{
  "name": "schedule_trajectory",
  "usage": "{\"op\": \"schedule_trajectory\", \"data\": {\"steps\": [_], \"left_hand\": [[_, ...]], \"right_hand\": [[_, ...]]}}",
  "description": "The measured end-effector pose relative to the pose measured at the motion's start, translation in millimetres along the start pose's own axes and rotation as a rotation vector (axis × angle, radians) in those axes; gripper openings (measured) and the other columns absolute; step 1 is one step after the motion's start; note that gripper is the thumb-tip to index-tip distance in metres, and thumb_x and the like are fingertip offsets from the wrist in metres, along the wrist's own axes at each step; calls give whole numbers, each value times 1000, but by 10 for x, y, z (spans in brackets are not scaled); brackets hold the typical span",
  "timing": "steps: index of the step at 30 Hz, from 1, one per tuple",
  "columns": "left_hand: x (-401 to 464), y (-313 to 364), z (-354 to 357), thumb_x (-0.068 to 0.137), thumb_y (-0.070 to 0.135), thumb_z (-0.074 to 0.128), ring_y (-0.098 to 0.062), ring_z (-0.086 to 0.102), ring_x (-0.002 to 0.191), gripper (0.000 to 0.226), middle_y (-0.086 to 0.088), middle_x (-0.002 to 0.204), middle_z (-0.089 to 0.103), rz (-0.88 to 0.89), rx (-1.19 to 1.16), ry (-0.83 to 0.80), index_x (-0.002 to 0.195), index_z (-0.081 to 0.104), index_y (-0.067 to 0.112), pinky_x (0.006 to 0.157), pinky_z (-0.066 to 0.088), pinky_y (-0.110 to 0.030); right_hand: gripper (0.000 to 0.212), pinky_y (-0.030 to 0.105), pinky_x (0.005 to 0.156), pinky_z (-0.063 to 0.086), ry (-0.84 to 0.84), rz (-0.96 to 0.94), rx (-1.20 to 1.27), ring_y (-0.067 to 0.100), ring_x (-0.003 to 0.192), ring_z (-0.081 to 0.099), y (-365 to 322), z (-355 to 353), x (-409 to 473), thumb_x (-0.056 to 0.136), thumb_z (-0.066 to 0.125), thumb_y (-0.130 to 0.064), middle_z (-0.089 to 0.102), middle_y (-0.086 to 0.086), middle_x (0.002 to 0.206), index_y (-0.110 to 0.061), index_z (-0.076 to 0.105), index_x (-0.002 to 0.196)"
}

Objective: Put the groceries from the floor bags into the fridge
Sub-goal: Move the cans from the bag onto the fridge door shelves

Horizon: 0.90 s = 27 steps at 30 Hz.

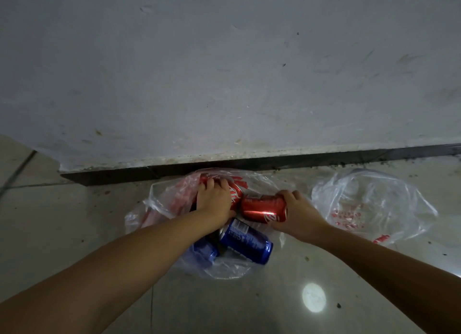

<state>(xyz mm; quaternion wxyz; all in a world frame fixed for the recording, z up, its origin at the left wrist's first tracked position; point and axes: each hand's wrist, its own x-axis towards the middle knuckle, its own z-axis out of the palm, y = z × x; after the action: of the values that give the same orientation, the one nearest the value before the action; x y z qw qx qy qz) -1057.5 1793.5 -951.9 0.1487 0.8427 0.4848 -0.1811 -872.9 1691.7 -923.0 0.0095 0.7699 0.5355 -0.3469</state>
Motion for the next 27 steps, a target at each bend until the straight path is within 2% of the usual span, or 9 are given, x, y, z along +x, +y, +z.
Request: {"op": "schedule_trajectory", "data": {"steps": [4, 7, 10, 13, 17, 19, 23, 27], "left_hand": [[16, -12, -14, 73, 56, 66, -30, 32, 131, 94, -14, 143, 38, 7, -44, -17, 141, 28, 4, 110, 25, -41], [-24, -87, 31, 68, 54, 72, -27, 31, 132, 96, -10, 143, 38, -21, -257, -10, 141, 29, 8, 109, 29, -38], [-72, -202, 89, 61, 51, 77, -24, 36, 130, 96, -5, 141, 40, -53, -507, 55, 138, 33, 15, 106, 35, -36], [-115, -295, 132, 64, 38, 80, -21, 47, 125, 89, -4, 137, 45, -58, -738, 47, 137, 33, 19, 103, 43, -36], [-113, -357, 127, 70, 27, 80, -17, 53, 120, 90, -3, 136, 49, -40, -990, -109, 142, 25, 23, 103, 45, -37], [-126, -380, 93, 66, 32, 82, -16, 53, 119, 93, 0, 135, 51, -51, -1019, -149, 141, 26, 27, 104, 45, -41], [-379, -320, -64, 50, 51, 82, -11, 58, 115, 97, 8, 126, 58, -138, -1130, -113, 135, 40, 28, 101, 47, -41], [-903, -99, -505, 60, 33, 86, -10, 56, 115, 86, 7, 125, 58, -238, -1182, -10, 132, 42, 22, 101, 45, -34]], "right_hand": [[80, 28, 95, 46, 169, -77, 167, 13, 114, 48, -160, -6, -14, 69, 79, -43, 42, -5, 130, -27, 36, 135], [80, 18, 89, 43, 165, -98, 368, 4, 107, 48, -298, 108, 98, 65, 83, -38, 42, -10, 122, -26, 40, 131], [83, 26, 94, 48, 91, -69, 558, 7, 111, 55, -280, 234, 209, 58, 87, -31, 52, -10, 121, -37, 37, 124], [83, 33, 98, 50, 53, -85, 681, 9, 112, 59, -189, 330, 254, 58, 89, -18, 58, -10, 119, -37, 40, 122], [79, 30, 97, 50, 53, -52, 712, 3, 107, 59, -198, 345, 294, 61, 87, -18, 60, -15, 112, -34, 44, 126], [81, 24, 94, 49, 72, -40, 684, 3, 107, 59, -261, 299, 272, 62, 87, -20, 60, -14, 113, -29, 44, 131], [81, 19, 86, 47, 108, 4, 630, 4, 104, 58, -478, 133, 19, 63, 86, -23, 59, -12, 114, -25, 43, 132], [79, 31, 89, 54, 79, 55, 622, 10, 105, 61, -702, -202, -521, 61, 84, -27, 61, -6, 118, -26, 42, 127]]}}
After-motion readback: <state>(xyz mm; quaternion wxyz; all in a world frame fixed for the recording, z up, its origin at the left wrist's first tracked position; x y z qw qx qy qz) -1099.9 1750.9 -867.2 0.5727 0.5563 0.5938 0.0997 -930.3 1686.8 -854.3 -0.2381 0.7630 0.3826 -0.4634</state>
